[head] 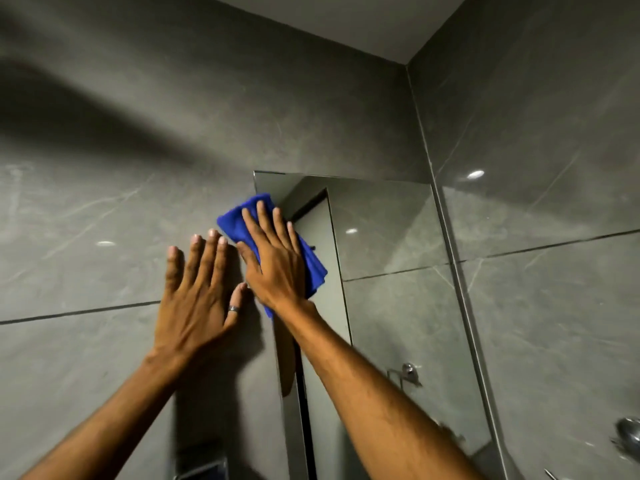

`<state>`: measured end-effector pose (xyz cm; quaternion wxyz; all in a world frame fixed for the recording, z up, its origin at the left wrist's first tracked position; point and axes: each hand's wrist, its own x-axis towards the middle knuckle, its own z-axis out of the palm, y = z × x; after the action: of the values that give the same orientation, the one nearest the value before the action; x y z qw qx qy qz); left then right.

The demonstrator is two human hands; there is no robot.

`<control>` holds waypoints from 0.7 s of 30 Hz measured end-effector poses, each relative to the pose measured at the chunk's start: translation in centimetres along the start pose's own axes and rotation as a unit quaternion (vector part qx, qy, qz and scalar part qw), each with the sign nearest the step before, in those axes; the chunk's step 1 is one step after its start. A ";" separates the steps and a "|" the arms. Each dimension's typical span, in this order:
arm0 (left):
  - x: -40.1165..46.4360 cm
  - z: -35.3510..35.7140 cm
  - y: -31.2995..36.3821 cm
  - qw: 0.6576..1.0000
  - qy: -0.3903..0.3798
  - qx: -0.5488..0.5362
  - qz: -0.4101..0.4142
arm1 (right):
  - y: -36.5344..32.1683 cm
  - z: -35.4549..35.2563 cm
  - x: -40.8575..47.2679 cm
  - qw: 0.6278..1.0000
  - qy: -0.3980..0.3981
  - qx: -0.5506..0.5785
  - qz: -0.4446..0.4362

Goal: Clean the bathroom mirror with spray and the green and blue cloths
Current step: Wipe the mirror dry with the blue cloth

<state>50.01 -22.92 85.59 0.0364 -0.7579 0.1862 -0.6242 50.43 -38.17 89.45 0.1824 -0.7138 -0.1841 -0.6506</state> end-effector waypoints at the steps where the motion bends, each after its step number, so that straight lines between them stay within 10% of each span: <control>1: -0.4 -0.3 0.1 1.000 -0.012 -0.026 0.010 | -0.5 -0.1 -1.9 0.999 -0.013 0.046 0.007; 4: -2.5 -3.0 0.2 0.981 -0.076 -0.179 -0.006 | -3.6 -2.1 -7.5 0.937 -0.045 0.306 0.163; 8: -6.7 -7.5 2.3 0.869 -0.114 -0.457 -0.150 | -7.6 -7.1 -13.7 0.607 -0.040 0.666 0.431; 10: -10.2 -9.8 4.1 0.803 -0.123 -0.538 -0.228 | -9.0 -9.7 -17.1 0.520 -0.056 0.720 0.455; 17: -29.8 -17.0 7.6 0.452 -0.327 -0.712 -0.426 | -17.3 -14.2 -32.1 0.427 -0.049 0.706 0.563; 21: -41.3 -18.4 8.0 0.347 -0.400 -0.674 -0.514 | -20.7 -15.5 -41.2 0.422 -0.149 0.613 0.651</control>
<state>24.25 -13.52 48.74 -0.7451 -0.6332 0.0811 0.1931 23.20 -29.03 50.19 0.9106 -0.4066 -0.0385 0.0633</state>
